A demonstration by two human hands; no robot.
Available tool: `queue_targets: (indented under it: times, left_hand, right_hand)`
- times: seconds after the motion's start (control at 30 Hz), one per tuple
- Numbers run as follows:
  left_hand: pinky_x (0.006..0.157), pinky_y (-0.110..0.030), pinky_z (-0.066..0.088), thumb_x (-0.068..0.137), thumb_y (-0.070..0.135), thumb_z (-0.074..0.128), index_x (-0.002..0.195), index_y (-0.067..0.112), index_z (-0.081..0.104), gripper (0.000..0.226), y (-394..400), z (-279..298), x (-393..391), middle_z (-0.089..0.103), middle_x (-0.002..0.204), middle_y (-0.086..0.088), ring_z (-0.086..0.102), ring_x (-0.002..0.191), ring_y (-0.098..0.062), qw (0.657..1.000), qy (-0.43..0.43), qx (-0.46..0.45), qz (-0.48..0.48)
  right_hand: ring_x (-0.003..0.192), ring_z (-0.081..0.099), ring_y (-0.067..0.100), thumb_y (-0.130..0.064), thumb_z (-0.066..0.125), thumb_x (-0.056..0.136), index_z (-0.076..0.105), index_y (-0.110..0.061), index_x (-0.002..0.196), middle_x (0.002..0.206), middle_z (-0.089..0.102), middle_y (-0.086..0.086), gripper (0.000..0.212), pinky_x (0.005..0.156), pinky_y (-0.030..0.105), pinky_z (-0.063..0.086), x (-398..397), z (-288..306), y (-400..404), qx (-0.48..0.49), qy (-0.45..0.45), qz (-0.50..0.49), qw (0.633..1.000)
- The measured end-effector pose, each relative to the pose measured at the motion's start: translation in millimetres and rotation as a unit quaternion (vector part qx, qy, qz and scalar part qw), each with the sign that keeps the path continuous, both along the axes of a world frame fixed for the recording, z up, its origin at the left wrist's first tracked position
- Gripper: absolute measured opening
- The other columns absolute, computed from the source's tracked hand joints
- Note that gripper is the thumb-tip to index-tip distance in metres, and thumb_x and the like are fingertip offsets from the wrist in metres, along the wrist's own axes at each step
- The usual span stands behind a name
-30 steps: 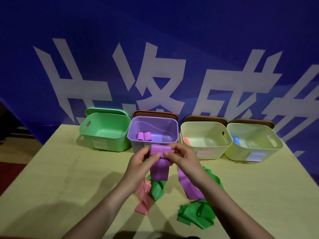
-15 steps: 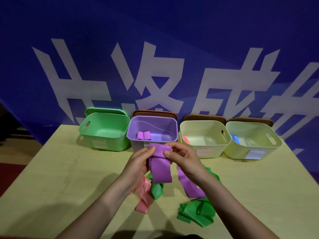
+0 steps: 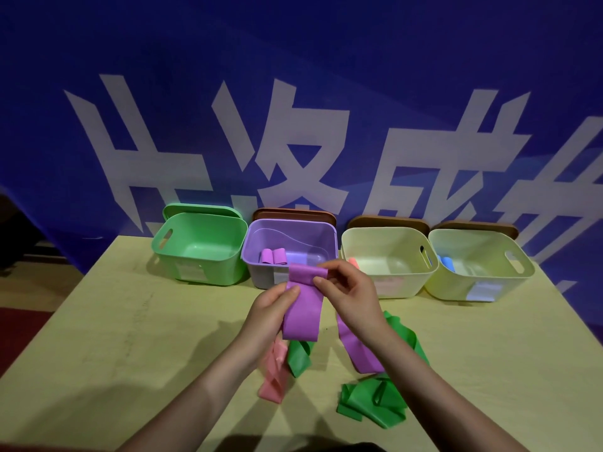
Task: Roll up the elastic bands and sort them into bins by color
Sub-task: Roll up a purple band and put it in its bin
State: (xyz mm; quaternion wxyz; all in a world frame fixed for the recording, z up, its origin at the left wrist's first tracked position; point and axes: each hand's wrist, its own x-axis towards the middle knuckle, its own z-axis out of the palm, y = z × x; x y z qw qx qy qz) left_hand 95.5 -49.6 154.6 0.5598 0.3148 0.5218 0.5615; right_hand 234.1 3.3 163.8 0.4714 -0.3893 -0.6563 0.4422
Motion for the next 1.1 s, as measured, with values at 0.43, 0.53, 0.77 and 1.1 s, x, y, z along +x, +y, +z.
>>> queue_targets:
  times: [0.43, 0.53, 0.77, 1.1]
  left_hand:
    - [0.079, -0.037, 0.043, 0.081, 0.039, 0.059, 0.100, 0.010, 0.071, 0.036, 2, 7, 4, 0.069, 0.100, -0.014, 0.060, 0.088, -0.023, 1.000, -0.013, 0.007, 0.028]
    - [0.082, -0.039, 0.044, 0.092, 0.023, 0.055, 0.100, 0.016, 0.068, 0.017, 3, 6, 4, 0.067, 0.102, -0.013, 0.061, 0.090, -0.024, 1.000, -0.005, 0.001, 0.029]
    - [0.074, -0.030, 0.048, 0.096, 0.015, 0.050, 0.100, 0.020, 0.065, 0.015, -1, 5, 0, 0.068, 0.096, -0.005, 0.061, 0.084, -0.017, 0.997, 0.071, 0.031, 0.002]
    - [0.076, -0.033, 0.045, 0.079, 0.033, 0.051, 0.096, 0.027, 0.059, 0.020, 0, -1, 0, 0.066, 0.095, -0.005, 0.059, 0.084, -0.017, 0.981, 0.185, 0.046, -0.014]
  right_hand:
    - [0.088, 0.061, 0.009, -0.001, 0.066, 0.084, 0.070, -0.010, 0.103, 0.095, 0.066, 0.002, 0.022, 0.076, 0.024, 0.052, 9, -8, 4, 0.226, -0.141, 0.036, 0.963]
    - [0.096, 0.060, 0.007, 0.007, 0.055, 0.079, 0.071, -0.007, 0.103, 0.101, 0.066, 0.005, 0.032, 0.082, 0.017, 0.048, 14, -3, 6, 0.190, -0.131, 0.057, 0.971]
    - [0.087, 0.061, 0.002, -0.008, 0.063, 0.090, 0.065, -0.013, 0.113, 0.100, 0.066, 0.003, 0.024, 0.079, 0.016, 0.048, 8, 0, 0, -0.078, -0.027, 0.077, 0.994]
    - [0.064, 0.042, 0.012, -0.023, 0.067, 0.079, 0.057, -0.014, 0.081, 0.069, 0.050, 0.000, 0.014, 0.059, 0.029, 0.035, -2, -10, -4, -0.065, -0.038, 0.079, 0.994]
